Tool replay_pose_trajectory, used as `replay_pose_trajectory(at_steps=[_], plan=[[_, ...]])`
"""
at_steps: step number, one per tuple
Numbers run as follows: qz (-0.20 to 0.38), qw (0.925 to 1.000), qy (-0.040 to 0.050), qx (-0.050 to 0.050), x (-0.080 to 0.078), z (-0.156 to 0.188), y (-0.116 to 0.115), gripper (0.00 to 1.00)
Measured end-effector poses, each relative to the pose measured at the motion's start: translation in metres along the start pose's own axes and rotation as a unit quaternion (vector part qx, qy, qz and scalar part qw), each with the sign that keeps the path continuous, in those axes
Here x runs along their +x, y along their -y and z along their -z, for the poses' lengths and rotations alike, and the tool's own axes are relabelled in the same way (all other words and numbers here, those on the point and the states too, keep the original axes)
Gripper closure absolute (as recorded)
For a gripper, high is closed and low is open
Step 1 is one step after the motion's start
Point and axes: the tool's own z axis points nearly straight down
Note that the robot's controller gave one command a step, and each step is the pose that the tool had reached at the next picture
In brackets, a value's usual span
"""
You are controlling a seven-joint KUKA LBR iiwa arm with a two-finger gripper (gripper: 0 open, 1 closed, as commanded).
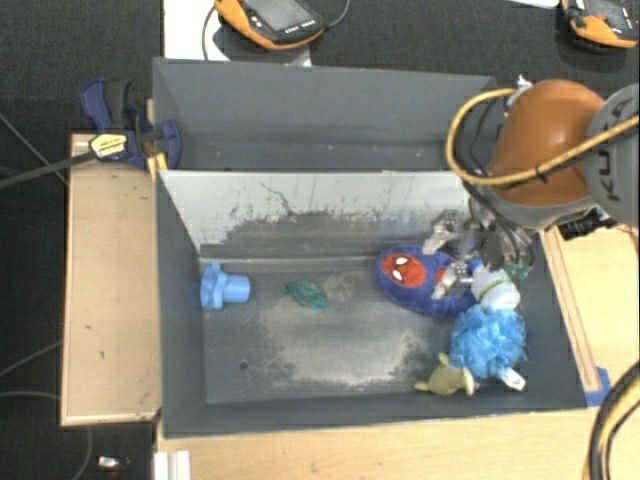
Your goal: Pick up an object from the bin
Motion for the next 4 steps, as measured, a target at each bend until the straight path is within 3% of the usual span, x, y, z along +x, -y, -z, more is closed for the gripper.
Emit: replay_pose_trajectory(at_steps=[2,3,4], plan=[[-0.012,0.9999,0.0085,0.000,-0.001,-0.009,0.003,0.00],[0.035,0.9994,0.0021,0.000,0.018,-0.023,-0.009,0.00],[-0.051,0.9986,0.0095,-0.003,0.034,-0.092,0.017,1.00]])
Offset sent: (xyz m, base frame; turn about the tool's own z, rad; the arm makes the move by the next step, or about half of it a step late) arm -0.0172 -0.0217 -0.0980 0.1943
